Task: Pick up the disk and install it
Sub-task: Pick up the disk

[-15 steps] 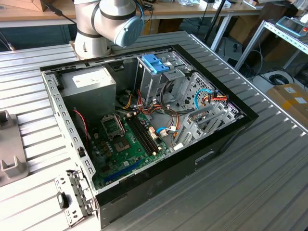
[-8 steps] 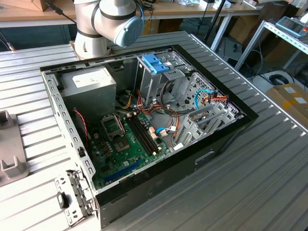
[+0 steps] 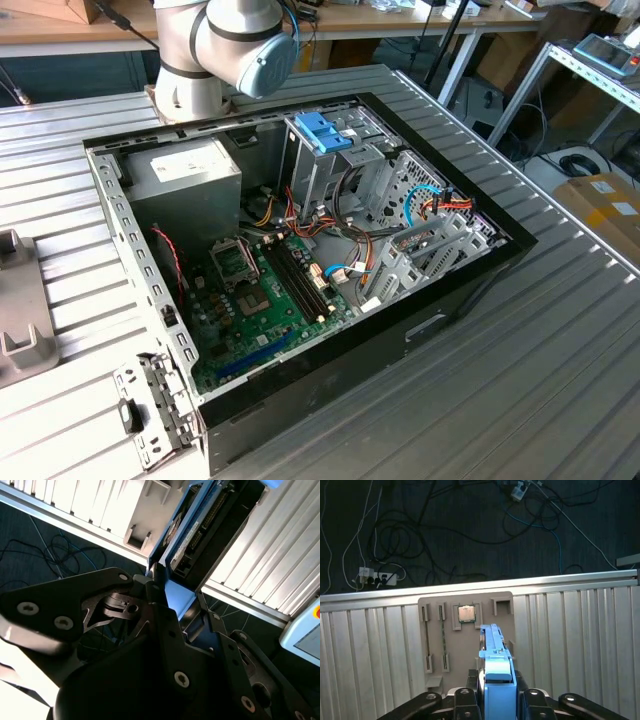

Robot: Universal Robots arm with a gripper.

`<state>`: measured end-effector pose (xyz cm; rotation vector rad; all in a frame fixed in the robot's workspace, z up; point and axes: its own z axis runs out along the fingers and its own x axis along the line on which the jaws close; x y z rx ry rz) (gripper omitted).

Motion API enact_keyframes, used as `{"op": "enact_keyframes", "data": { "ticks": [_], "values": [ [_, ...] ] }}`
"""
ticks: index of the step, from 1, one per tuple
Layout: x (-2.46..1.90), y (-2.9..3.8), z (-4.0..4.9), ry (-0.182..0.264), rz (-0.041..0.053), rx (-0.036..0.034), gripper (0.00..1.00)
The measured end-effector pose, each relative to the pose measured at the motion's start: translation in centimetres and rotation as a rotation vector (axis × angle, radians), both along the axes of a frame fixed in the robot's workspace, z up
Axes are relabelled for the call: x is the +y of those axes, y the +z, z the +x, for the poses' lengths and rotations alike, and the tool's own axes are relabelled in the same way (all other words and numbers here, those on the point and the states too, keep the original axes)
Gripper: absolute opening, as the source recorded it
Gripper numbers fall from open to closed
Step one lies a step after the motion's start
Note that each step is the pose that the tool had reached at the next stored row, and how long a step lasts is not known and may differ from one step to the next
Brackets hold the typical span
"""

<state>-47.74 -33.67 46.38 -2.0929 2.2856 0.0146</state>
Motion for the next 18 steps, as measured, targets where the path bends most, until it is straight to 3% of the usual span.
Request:
{"op": "enact_keyframes", "data": {
  "ticks": [18],
  "values": [
    [0.00,0.46,0.00,0.000,0.0000,0.0001,0.37]
  ]
}}
